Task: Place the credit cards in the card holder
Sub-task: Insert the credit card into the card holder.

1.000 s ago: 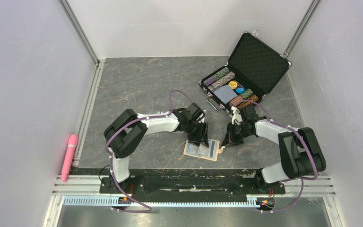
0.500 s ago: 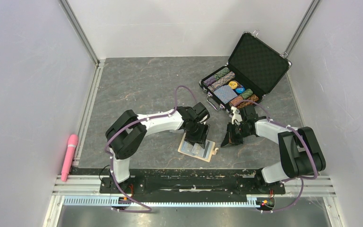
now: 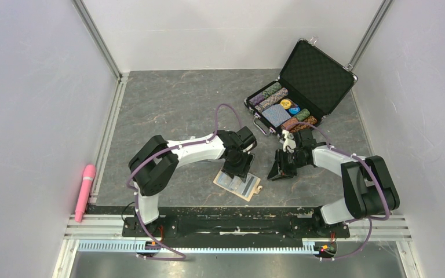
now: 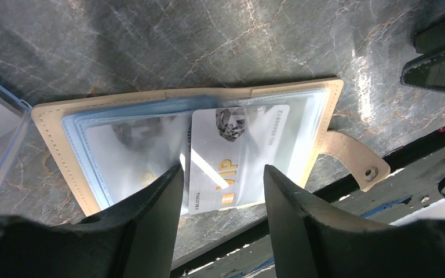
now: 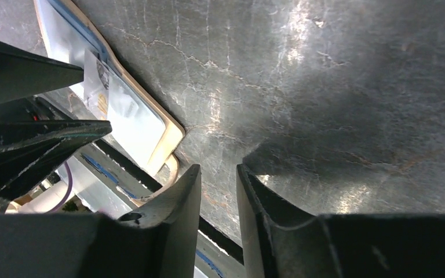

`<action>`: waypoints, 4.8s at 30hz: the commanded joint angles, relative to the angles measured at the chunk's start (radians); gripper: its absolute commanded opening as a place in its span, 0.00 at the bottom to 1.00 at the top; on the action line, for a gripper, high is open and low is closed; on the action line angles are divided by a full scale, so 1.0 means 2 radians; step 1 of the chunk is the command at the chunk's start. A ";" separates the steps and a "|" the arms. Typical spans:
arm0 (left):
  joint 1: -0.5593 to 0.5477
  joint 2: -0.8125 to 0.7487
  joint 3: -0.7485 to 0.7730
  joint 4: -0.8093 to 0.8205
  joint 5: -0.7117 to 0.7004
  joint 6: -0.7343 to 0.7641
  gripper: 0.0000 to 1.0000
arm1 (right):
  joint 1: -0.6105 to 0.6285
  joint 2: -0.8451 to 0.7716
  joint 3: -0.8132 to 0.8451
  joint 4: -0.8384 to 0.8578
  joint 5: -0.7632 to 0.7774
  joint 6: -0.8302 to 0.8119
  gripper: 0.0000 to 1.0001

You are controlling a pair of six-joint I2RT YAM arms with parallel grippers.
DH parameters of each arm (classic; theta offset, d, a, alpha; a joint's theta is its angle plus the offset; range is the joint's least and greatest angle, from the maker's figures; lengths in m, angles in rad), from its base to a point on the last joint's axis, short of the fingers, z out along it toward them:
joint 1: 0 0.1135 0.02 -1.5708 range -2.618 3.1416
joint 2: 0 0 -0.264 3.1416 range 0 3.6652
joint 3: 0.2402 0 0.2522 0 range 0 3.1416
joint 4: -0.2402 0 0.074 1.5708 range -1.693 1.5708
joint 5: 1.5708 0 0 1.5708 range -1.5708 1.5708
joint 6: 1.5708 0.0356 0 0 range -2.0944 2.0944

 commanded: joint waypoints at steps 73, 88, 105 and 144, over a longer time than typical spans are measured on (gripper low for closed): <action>-0.039 0.065 0.071 0.072 0.164 -0.035 0.45 | 0.022 0.013 0.037 -0.003 0.025 0.002 0.30; 0.065 -0.037 -0.048 0.157 0.179 -0.064 0.57 | 0.023 -0.002 0.060 -0.055 0.042 -0.023 0.48; 0.104 -0.071 -0.119 0.117 0.165 -0.017 0.55 | 0.101 -0.002 0.094 -0.080 0.025 -0.004 0.30; 0.023 -0.028 -0.069 0.160 0.152 -0.049 0.02 | 0.142 0.099 0.105 -0.010 0.010 0.000 0.00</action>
